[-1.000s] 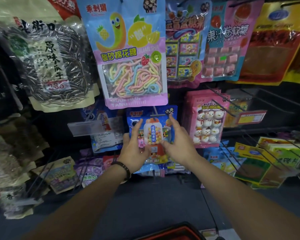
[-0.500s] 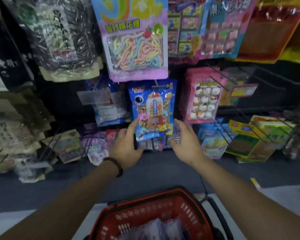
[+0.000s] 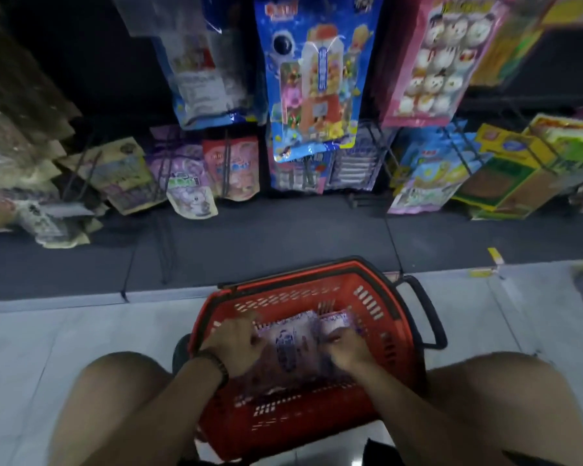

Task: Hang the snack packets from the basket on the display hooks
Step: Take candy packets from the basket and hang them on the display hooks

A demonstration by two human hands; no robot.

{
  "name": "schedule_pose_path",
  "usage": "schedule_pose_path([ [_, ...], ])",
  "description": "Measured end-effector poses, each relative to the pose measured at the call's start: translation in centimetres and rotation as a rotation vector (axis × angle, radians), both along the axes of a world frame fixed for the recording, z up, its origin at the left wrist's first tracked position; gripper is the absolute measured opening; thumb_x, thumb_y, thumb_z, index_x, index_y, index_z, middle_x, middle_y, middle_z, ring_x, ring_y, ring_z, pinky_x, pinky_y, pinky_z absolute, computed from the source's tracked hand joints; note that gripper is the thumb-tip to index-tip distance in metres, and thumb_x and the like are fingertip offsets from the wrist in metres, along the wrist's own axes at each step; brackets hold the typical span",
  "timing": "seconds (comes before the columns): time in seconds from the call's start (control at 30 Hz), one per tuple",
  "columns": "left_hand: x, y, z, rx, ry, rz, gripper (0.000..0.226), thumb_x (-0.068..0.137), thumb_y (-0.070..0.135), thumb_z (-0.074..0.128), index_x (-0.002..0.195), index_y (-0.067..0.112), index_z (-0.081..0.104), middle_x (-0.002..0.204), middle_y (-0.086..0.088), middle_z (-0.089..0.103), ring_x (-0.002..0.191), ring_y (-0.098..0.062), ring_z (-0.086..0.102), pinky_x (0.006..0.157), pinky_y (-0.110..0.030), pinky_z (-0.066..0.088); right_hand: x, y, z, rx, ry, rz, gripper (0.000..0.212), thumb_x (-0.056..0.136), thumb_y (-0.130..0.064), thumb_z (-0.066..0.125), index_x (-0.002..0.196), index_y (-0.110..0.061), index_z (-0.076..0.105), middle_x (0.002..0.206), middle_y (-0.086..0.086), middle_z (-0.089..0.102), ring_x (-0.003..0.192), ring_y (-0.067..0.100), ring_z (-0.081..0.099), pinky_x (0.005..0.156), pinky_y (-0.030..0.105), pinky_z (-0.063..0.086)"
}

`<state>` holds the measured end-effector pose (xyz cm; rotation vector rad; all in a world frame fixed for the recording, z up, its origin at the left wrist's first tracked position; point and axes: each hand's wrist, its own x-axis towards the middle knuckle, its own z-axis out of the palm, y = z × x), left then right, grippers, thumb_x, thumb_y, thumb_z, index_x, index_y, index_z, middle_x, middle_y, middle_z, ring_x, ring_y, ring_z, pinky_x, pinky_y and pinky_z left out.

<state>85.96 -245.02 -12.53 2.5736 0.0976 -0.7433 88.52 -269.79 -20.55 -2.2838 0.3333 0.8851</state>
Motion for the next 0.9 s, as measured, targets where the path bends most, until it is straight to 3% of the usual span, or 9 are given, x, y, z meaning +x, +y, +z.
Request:
schedule_pose_path([
  [0.07,0.3,0.2,-1.5,0.011,0.085,0.02,0.048,0.098,0.038,0.061,0.141,0.019,0.056,0.135,-0.011,0.07,0.125,-0.031,0.065,0.102,-0.036,0.052,-0.7,-0.3,-2.0,-0.064,0.151,0.082,0.048,0.099,-0.038,0.066,0.137,-0.008,0.069,0.14,0.02,0.067,0.131,0.031,0.064,0.106,0.035,0.05],
  [0.17,1.5,0.2,-2.1,-0.024,0.137,-0.023,0.036,0.097,0.04,0.062,0.129,0.025,0.064,0.128,-0.009,0.072,0.121,-0.031,0.066,0.098,-0.037,0.053,-0.5,-0.4,-4.3,-0.112,0.201,0.136,0.063,0.099,-0.037,0.069,0.152,-0.007,0.052,0.151,0.022,0.057,0.139,0.033,0.056,0.111,0.039,0.045],
  [0.23,2.1,0.2,-2.2,-0.046,0.161,-0.052,0.04,0.096,0.049,0.054,0.127,0.025,0.066,0.127,-0.009,0.072,0.118,-0.031,0.067,0.096,-0.037,0.053,0.0,-0.3,-5.6,-0.164,0.193,0.163,0.063,0.1,-0.035,0.068,0.151,-0.003,0.049,0.149,0.022,0.057,0.137,0.035,0.056,0.106,0.038,0.046],
  [0.3,2.6,0.0,-2.3,-0.039,0.192,-0.064,0.044,0.097,0.05,0.052,0.132,0.025,0.064,0.13,-0.009,0.072,0.118,-0.03,0.067,0.099,-0.038,0.053,0.4,-0.1,-6.8,-0.163,0.202,0.201,0.046,0.104,-0.028,0.062,0.14,0.0,0.058,0.139,0.023,0.062,0.128,0.034,0.061,0.097,0.037,0.049],
  [0.37,3.0,0.0,-2.6,-0.073,0.211,-0.061,0.038,0.097,0.048,0.056,0.13,0.029,0.065,0.128,-0.005,0.073,0.115,-0.026,0.069,0.1,-0.039,0.055,0.7,0.2,-8.1,-0.121,0.198,0.156,0.023,0.103,-0.02,0.062,0.119,-0.004,0.066,0.116,0.02,0.067,0.106,0.031,0.065,0.079,0.035,0.049],
  [0.43,3.4,0.1,-2.8,-0.119,0.226,-0.028,0.032,0.099,0.047,0.054,0.125,0.032,0.066,0.122,-0.001,0.074,0.106,-0.02,0.07,0.096,-0.04,0.058,0.7,0.5,-9.0,-0.095,0.202,0.077,0.013,0.098,-0.016,0.068,0.106,-0.009,0.061,0.103,0.015,0.063,0.092,0.026,0.062,0.075,0.039,0.053],
  [0.57,4.3,0.7,-3.1,-0.085,0.171,0.034,0.028,0.101,0.048,0.054,0.122,0.032,0.065,0.12,-0.002,0.073,0.104,-0.021,0.07,0.095,-0.043,0.058,0.6,1.1,-9.6,-0.067,0.206,-0.047,0.047,0.093,-0.017,0.079,0.135,-0.004,0.061,0.129,0.017,0.067,0.113,0.033,0.067,0.092,0.046,0.06],
  [0.77,4.2,0.2,-3.4,-0.109,0.196,-0.009,0.03,0.101,0.046,0.055,0.127,0.033,0.063,0.124,0.0,0.072,0.107,-0.019,0.069,0.096,-0.04,0.058,0.0,2.6,-10.1,-0.097,0.158,-0.043,0.033,0.09,-0.017,0.08,0.118,-0.003,0.07,0.116,0.016,0.074,0.099,0.029,0.071,0.086,0.045,0.063],
  [0.9,4.0,-0.1,-3.3,-0.119,0.219,-0.013,0.033,0.102,0.046,0.054,0.132,0.033,0.061,0.129,-0.001,0.07,0.109,-0.018,0.069,0.096,-0.041,0.059,-0.6,3.8,-10.1,0.074,0.234,-0.009,0.045,0.105,-0.017,0.063,0.146,-0.002,0.053,0.141,0.018,0.063,0.122,0.033,0.064,0.091,0.041,0.054],
])
